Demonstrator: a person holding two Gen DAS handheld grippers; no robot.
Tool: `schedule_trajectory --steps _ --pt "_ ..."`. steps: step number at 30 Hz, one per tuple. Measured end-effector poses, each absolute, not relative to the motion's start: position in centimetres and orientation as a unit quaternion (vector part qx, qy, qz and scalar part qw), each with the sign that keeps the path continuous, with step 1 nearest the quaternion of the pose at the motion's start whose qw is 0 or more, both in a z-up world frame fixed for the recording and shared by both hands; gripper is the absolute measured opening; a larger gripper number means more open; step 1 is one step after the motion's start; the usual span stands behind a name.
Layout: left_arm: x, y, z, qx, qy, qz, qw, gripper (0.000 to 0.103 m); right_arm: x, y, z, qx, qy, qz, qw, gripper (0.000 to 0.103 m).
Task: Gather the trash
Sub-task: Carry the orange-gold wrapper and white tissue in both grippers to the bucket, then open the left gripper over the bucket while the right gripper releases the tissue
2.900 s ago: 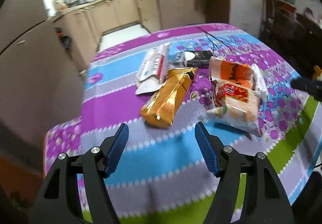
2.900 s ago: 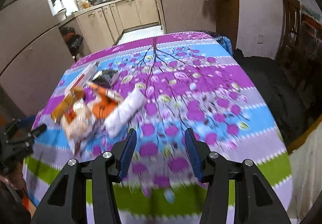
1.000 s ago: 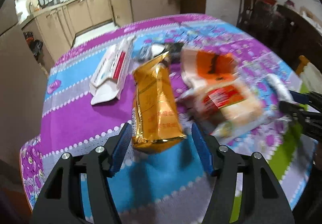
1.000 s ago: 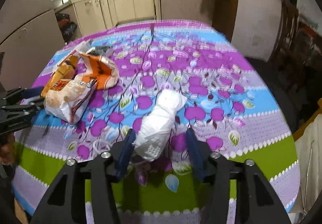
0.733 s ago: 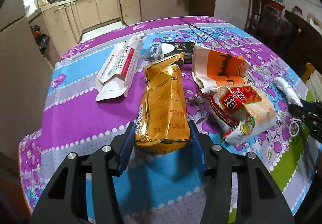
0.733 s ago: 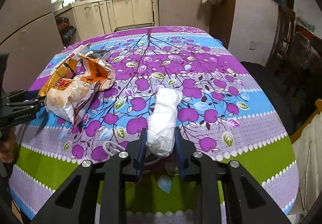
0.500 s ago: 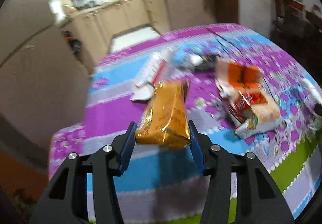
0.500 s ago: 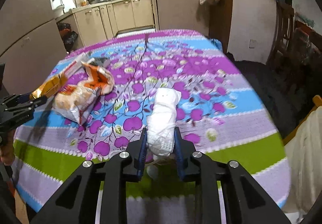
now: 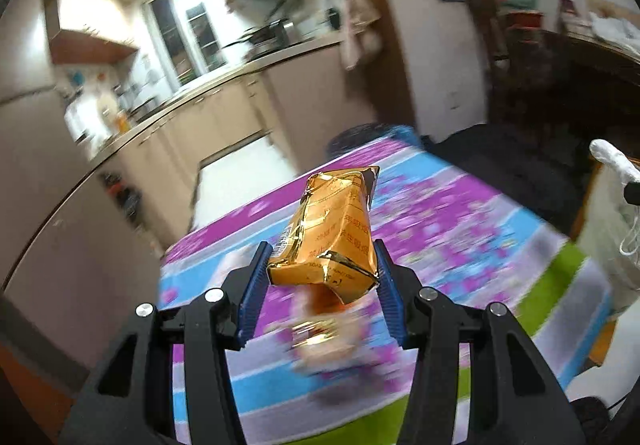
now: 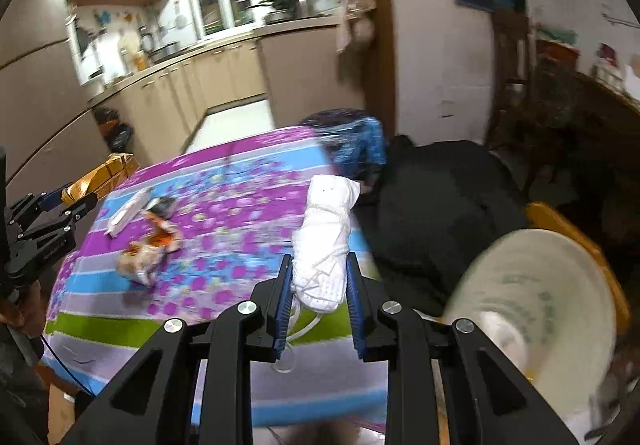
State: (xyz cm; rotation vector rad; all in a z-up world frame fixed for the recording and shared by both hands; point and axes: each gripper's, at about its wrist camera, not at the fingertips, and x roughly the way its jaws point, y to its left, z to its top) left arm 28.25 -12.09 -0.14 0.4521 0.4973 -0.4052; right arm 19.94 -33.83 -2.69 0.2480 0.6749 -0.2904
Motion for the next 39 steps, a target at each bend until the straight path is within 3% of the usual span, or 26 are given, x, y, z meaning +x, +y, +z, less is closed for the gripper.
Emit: schedule_trajectory --steps 17,39 --pt "18.4 -35.6 -2.5 0.293 0.215 -0.379 0.851 0.048 5.1 -51.7 -3.2 0.170 0.368 -0.294 0.865 0.026" --pt "16.2 -45.7 -8.6 0.342 0.305 -0.488 0.743 0.048 7.3 -56.0 -8.4 0.186 0.452 -0.292 0.822 0.026"
